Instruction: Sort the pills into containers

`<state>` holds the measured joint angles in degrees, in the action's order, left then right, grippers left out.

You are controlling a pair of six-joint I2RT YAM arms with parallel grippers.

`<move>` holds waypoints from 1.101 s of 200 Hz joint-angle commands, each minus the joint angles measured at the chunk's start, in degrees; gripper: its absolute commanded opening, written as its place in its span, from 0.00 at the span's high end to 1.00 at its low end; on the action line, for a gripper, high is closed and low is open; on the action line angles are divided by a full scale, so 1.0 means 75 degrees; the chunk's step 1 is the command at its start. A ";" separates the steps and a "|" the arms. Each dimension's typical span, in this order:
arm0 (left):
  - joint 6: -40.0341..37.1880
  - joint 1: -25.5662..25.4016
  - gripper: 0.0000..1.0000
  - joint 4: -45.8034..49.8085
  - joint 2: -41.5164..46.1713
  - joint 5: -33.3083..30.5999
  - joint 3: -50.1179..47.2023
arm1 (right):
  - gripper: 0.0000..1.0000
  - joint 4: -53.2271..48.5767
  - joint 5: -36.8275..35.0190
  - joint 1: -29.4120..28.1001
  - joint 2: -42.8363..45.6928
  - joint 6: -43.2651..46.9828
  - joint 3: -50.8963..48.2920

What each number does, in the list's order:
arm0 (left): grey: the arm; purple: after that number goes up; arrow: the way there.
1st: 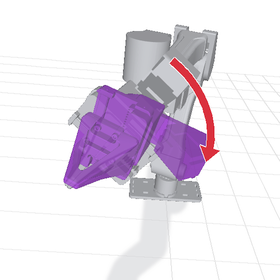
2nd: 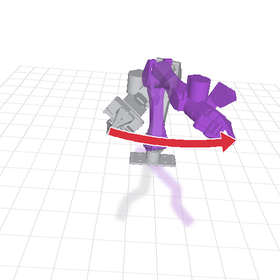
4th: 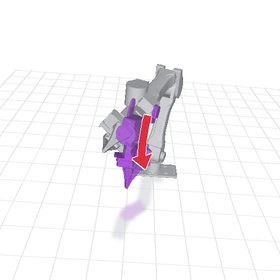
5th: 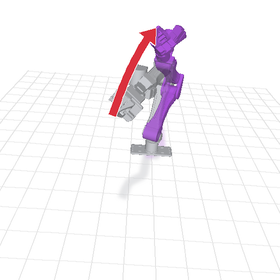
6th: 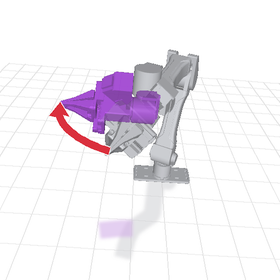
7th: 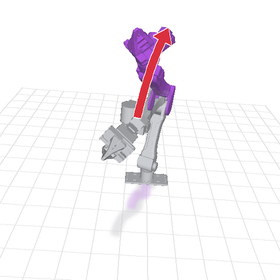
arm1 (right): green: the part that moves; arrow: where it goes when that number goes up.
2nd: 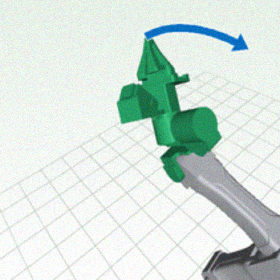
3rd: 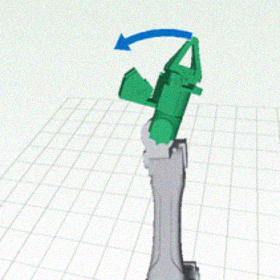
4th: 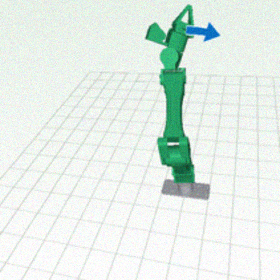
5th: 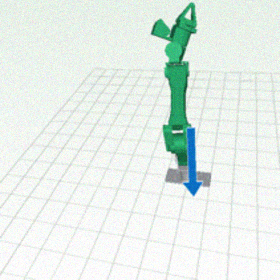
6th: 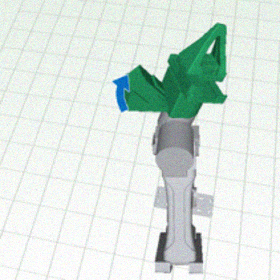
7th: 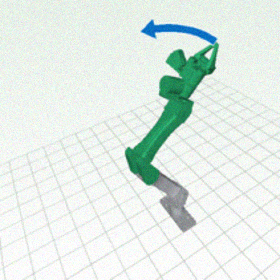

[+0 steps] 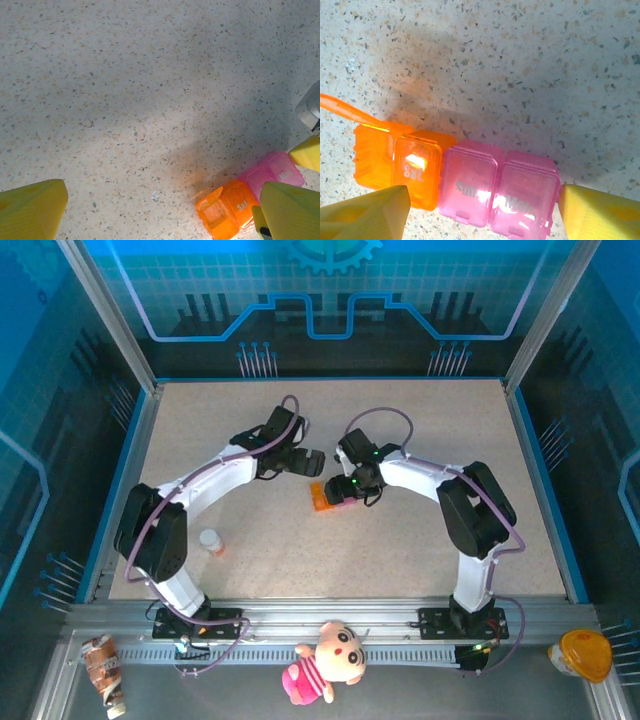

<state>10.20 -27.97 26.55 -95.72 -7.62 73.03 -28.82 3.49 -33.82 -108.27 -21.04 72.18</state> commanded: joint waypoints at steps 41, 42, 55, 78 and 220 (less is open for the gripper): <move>0.0390 0.0256 0.01 -0.0249 0.0827 0.0228 -0.0616 | 0.18 -0.0095 0.0038 -0.0221 -0.0114 -0.0071 0.0196; 0.0400 0.0264 0.01 -0.0253 0.0842 0.0223 -0.0624 | 0.18 -0.0101 0.0032 -0.0223 -0.0111 -0.0063 0.0196; 0.0518 0.0357 0.01 -0.0308 0.1005 0.0266 -0.0769 | 0.16 -0.0115 -0.0028 -0.0248 -0.0118 -0.0036 0.0184; 0.0655 0.0491 0.01 -0.0410 0.1276 0.0355 -0.0998 | 0.16 -0.0129 -0.0116 -0.0248 -0.0254 -0.0028 0.0201; 0.3040 0.3290 0.01 -0.0493 0.4435 0.0720 -0.3494 | 0.14 -0.0632 -0.0558 -0.0072 0.0704 0.0198 0.0428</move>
<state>25.45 -7.81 22.81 -67.31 -4.01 51.27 -31.07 0.99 -34.81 -109.03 -20.53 74.74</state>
